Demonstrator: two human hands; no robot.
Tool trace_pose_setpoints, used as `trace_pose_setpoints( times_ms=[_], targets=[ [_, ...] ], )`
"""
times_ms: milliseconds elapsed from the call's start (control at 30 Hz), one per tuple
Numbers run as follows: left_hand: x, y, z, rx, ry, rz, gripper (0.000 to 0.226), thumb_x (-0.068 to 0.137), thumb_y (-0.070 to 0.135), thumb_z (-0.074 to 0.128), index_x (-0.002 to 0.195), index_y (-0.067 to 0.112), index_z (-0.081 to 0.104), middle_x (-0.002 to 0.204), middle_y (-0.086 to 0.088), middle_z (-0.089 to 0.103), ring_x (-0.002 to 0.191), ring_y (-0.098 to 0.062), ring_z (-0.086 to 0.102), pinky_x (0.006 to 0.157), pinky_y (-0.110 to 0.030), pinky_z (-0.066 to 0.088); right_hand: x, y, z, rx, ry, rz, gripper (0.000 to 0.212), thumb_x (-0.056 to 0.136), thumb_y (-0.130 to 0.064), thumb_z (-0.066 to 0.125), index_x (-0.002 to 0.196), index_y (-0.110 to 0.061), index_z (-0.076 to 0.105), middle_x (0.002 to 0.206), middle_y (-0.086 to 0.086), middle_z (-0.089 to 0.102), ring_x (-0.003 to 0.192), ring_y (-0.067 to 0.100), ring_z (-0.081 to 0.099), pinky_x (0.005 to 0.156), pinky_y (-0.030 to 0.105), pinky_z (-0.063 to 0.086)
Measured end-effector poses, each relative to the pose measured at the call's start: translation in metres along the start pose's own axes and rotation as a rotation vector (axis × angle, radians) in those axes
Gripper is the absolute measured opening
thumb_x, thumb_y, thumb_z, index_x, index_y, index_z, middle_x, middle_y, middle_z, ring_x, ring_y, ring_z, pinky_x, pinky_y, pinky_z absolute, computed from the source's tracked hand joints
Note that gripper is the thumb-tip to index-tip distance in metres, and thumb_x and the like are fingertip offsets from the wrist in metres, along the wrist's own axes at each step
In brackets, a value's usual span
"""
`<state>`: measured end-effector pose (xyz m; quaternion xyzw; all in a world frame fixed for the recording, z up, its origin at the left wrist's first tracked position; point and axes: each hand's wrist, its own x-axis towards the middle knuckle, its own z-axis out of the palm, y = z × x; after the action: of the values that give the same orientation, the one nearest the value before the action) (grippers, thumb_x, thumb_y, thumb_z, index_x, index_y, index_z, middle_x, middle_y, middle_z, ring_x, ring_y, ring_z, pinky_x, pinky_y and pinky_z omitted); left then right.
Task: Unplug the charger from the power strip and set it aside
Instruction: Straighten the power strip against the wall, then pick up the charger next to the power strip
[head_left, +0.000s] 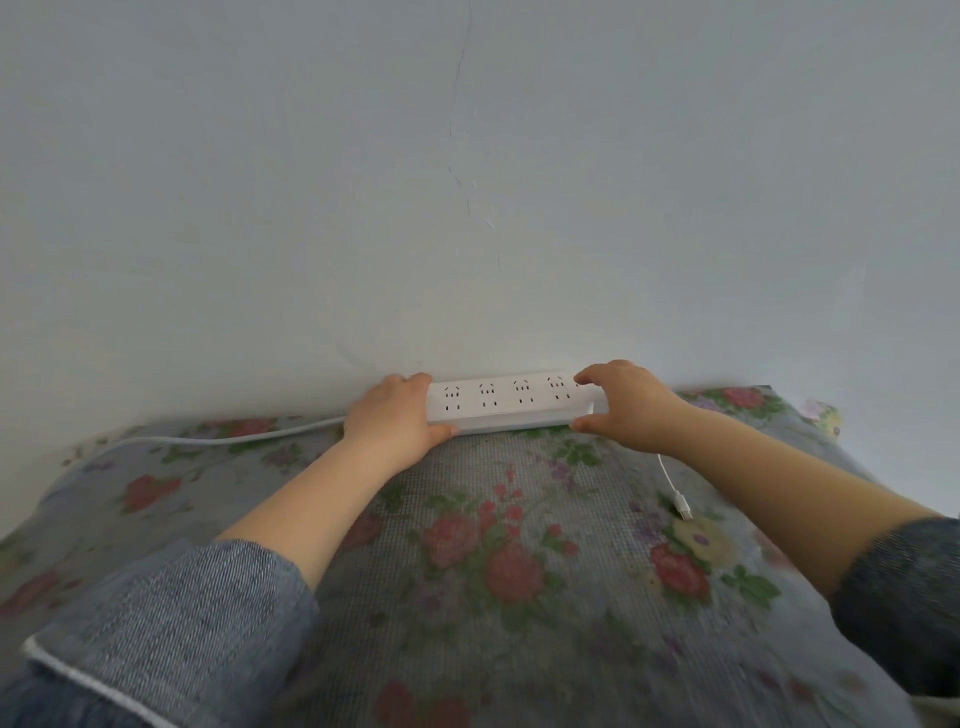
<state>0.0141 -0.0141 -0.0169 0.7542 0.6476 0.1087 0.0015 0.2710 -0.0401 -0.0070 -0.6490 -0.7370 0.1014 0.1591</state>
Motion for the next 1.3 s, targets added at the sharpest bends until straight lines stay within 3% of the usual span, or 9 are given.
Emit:
trace_pose_setpoints(
  times_ms=[200, 400, 533, 733, 900, 1300],
  targets=[
    [-0.014, 0.04, -0.01, 0.019, 0.044, 0.12, 0.057, 0.083, 0.055, 0.057, 0.128, 0.022, 0.046, 0.122, -0.007, 0.053, 0.106, -0.027, 0.054, 0.08, -0.039, 0.047, -0.021, 0.006, -0.011, 0.002, -0.02, -0.011, 0.063, 0.079, -0.034, 0.07, 0.134, -0.016, 0.043, 0.129, 0.008, 0.054, 0.115, 0.024, 0.049, 0.094, 0.035, 0.041],
    [-0.03, 0.087, -0.014, -0.065, 0.009, 0.211, 0.053, 0.088, 0.044, 0.057, 0.134, 0.021, 0.044, 0.129, -0.006, 0.054, 0.113, -0.026, 0.054, 0.091, -0.045, 0.048, -0.045, 0.027, -0.027, -0.036, -0.055, 0.013, 0.065, 0.081, -0.034, 0.069, 0.136, -0.015, 0.04, 0.137, 0.007, 0.049, 0.123, 0.024, 0.046, 0.098, 0.034, 0.038],
    [-0.041, 0.119, -0.012, -0.074, -0.033, 0.283, 0.046, 0.09, 0.042, 0.055, 0.13, 0.02, 0.049, 0.126, -0.003, 0.056, 0.109, -0.025, 0.056, 0.088, -0.043, 0.049, -0.062, 0.044, -0.035, -0.072, -0.132, 0.045, 0.069, 0.08, -0.033, 0.07, 0.138, -0.014, 0.037, 0.142, 0.007, 0.044, 0.127, 0.024, 0.043, 0.102, 0.035, 0.036],
    [-0.053, 0.161, -0.004, -0.12, -0.218, 0.438, 0.036, 0.091, 0.035, 0.055, 0.124, 0.021, 0.058, 0.133, -0.005, 0.056, 0.118, -0.023, 0.053, 0.095, -0.04, 0.046, -0.082, 0.065, -0.043, -0.116, -0.184, 0.038, 0.061, 0.077, -0.032, 0.073, 0.131, -0.017, 0.05, 0.14, 0.001, 0.048, 0.128, 0.02, 0.043, 0.104, 0.033, 0.032],
    [-0.06, 0.188, 0.003, -0.099, -0.389, 0.524, 0.041, 0.089, 0.033, 0.059, 0.129, 0.024, 0.056, 0.136, -0.006, 0.054, 0.12, -0.025, 0.053, 0.099, -0.043, 0.044, -0.092, 0.077, -0.048, -0.114, -0.24, 0.069, 0.071, 0.07, -0.03, 0.079, 0.133, -0.022, 0.048, 0.145, 0.0, 0.042, 0.132, 0.022, 0.038, 0.106, 0.036, 0.031],
    [-0.049, 0.199, 0.016, -0.019, -0.349, 0.495, 0.039, 0.086, 0.036, 0.062, 0.119, 0.017, 0.064, 0.11, -0.006, 0.065, 0.091, -0.023, 0.06, 0.07, -0.032, 0.046, -0.081, 0.089, -0.04, -0.104, -0.168, 0.015, 0.059, 0.076, -0.02, 0.073, 0.131, -0.021, 0.051, 0.14, 0.0, 0.049, 0.129, 0.02, 0.042, 0.101, 0.033, 0.036]
  ],
)
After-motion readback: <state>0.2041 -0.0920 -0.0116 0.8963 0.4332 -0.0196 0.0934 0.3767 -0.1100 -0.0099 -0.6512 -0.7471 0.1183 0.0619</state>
